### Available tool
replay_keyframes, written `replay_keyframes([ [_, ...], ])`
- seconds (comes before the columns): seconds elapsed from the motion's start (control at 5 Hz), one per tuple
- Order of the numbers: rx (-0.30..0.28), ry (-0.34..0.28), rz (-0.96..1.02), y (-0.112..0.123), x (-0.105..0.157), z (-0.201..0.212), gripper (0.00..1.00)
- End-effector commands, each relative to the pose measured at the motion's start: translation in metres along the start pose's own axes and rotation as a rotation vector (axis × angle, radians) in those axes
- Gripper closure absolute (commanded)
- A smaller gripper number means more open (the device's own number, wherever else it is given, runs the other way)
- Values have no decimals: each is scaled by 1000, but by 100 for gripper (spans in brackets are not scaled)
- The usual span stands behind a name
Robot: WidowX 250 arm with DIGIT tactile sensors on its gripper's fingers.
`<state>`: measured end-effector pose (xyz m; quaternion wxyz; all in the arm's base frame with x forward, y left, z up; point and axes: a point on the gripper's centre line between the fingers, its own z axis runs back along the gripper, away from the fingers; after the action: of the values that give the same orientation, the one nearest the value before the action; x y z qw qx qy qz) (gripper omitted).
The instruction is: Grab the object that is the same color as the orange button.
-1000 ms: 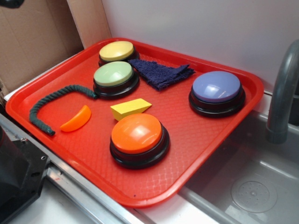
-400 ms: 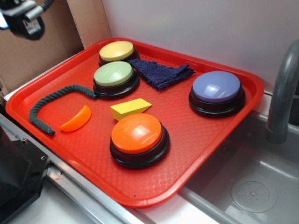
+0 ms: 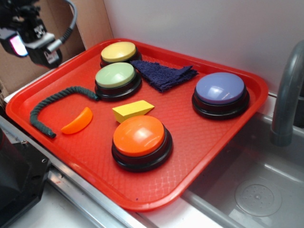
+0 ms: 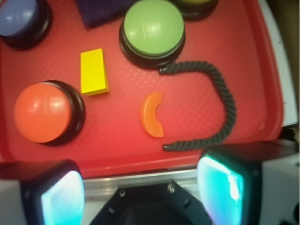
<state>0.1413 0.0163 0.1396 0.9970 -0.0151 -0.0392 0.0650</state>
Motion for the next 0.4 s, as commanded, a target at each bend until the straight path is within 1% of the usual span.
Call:
replay_keyframes([
  [0.0,3,-40,17,11,20,-49,0],
  [0.2,-3,-25,13,15,25,-77,0],
])
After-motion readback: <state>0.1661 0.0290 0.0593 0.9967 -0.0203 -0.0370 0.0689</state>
